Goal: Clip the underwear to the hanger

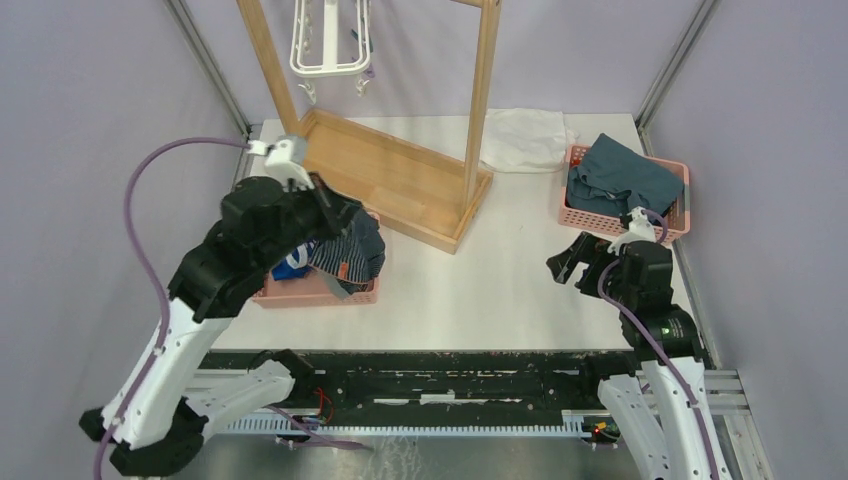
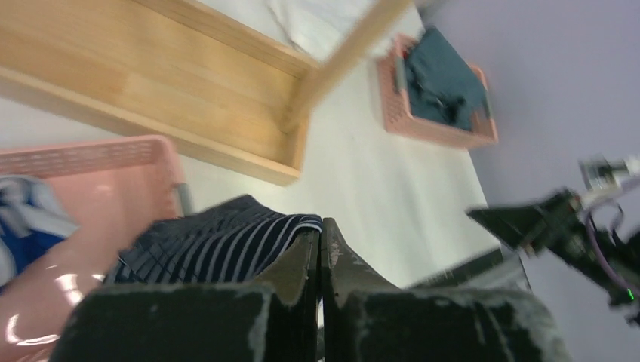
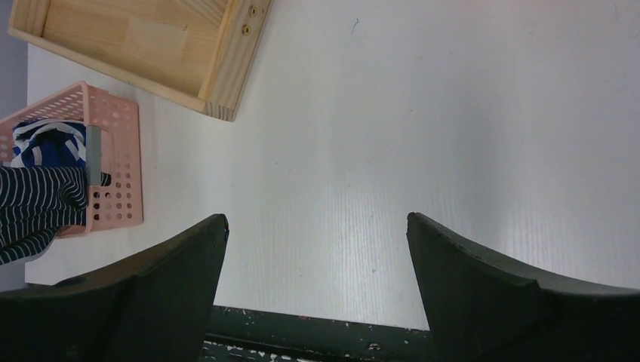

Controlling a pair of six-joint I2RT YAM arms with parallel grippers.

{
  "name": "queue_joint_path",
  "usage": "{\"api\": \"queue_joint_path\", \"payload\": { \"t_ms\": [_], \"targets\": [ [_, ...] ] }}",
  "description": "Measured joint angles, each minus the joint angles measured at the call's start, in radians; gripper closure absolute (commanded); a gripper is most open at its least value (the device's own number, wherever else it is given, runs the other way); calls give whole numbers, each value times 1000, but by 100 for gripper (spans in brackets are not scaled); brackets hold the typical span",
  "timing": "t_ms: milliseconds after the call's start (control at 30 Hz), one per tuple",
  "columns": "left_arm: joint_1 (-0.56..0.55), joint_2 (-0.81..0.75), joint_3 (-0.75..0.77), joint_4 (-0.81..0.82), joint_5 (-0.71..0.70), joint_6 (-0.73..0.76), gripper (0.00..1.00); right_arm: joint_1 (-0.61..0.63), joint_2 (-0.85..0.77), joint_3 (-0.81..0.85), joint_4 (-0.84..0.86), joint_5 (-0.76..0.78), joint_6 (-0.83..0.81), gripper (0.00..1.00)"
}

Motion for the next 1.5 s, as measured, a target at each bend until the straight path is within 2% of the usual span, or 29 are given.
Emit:
{"api": "queue_joint_path", "payload": {
  "t_ms": [67, 133, 200, 233, 300, 400, 600, 667, 733, 800, 900, 1067, 1300, 1400, 1500],
  "targets": [
    [-169, 38, -1, 21, -74, -11, 97, 0, 2, -5, 0, -2, 0, 3],
    [-400, 100, 10, 34, -193, -20, 97, 0, 3, -7, 0, -2, 0, 3],
    [-643, 214, 64, 33, -347, -19, 97, 0, 1, -8, -1, 0, 0, 3],
    [-720, 274, 96, 41, -401, -19, 97, 0, 0, -8, -2, 2, -1, 3],
    [-830, 389, 142, 67, -477, -18, 97, 0, -10, -8, -8, 16, -5, 3],
    [-897, 470, 146, 92, -532, -16, 95, 0, -29, -6, -34, 50, -18, 2],
    [-882, 437, 85, 142, -626, -17, 88, 0, -64, 5, -76, 126, -29, 2],
    [-839, 409, 26, 177, -612, -18, 74, 0, -71, 5, -82, 136, -26, 2],
    [-763, 385, -50, 213, -570, -18, 53, 0, -71, 5, -82, 137, -19, 2],
    [-668, 375, -132, 242, -526, -18, 38, 0, -71, 5, -82, 137, -12, 2],
    [-523, 376, -247, 274, -458, -15, 28, 0, -69, 5, -81, 130, -3, 2],
    [-388, 378, -336, 288, -370, 5, 25, 0, -58, 3, -80, 115, 10, 2],
    [-361, 471, -349, 396, -231, 22, 25, 0, -45, -15, -74, 87, 26, 2],
    [-338, 536, -361, 400, -214, 21, 24, 0, -39, -19, -73, 81, 33, 2],
    [-280, 563, -403, 373, -237, 3, 18, 0, -31, -21, -72, 76, 34, 2]
  ]
}}
